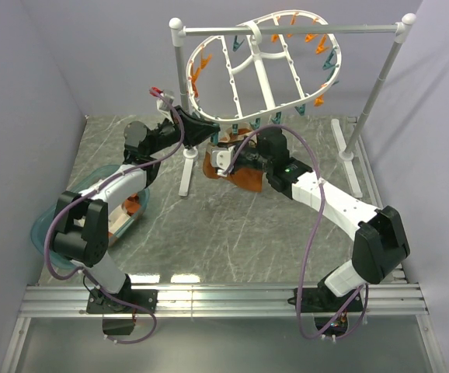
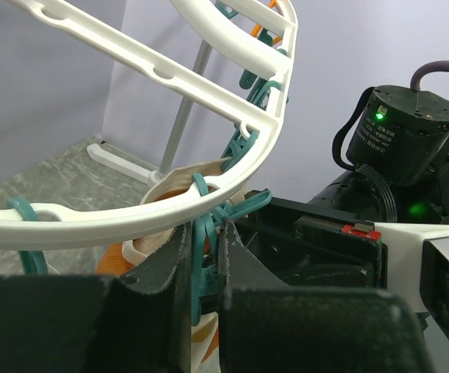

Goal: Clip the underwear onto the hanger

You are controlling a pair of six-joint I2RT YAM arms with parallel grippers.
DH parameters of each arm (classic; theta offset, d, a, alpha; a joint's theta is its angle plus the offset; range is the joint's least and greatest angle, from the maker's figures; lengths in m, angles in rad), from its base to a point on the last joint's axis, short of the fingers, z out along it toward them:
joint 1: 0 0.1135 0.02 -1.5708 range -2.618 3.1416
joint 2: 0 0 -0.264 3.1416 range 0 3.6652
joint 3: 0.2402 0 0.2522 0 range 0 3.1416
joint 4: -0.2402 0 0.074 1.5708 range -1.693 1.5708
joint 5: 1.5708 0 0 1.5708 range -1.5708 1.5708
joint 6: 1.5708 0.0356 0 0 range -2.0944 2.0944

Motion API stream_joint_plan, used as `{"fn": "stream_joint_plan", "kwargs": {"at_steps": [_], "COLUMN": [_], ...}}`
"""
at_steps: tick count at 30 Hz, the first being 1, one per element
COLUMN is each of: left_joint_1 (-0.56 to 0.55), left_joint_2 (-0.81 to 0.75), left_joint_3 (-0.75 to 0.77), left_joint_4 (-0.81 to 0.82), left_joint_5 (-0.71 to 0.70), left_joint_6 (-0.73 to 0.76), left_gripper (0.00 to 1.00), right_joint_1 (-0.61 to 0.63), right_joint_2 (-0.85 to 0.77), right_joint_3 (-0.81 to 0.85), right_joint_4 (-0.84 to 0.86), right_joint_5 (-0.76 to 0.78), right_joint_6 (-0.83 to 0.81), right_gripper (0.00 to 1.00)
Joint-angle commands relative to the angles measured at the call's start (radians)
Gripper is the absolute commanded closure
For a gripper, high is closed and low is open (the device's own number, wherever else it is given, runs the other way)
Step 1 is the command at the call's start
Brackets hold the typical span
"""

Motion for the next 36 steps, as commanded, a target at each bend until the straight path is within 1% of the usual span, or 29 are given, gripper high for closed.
{"fn": "stream_joint_plan", "kwargs": {"at_steps": [1,5,9,14,36], "left_joint_1": [-0.016,-0.015,-0.013,-0.013,-0.013], "left_joint_2": [-0.005,-0.008,-0.002,0.004,-0.002], "left_joint_3": [0.044,0.044,0.058,0.057,0.032], "left_joint_4": [0.072,0.046,0.029,0.014,0.061], "left_joint_5": [0.112,0.098,0.087,0.101,0.159], "left_joint_6": [0.003,0.035,0.046,0.057,-0.011], "left_gripper": [1.0,1.0,1.0,1.0,1.0], "right_joint_1": [-0.005,-0.005,-0.003,-0.005,-0.006], "right_joint_2": [-0.044,-0.05,-0.075,-0.081,-0.018], "right_joint_3": [-0.007,0.001,-0.033,-0.038,0.053], "right_joint_4": [0.026,0.017,0.02,0.052,0.09], "right_joint_5": [-0.016,-0.019,-0.036,-0.031,0.032], "right_joint_6": [-0.007,-0.004,-0.025,-0.007,0.055], "right_gripper": [1.0,1.0,1.0,1.0,1.0]}}
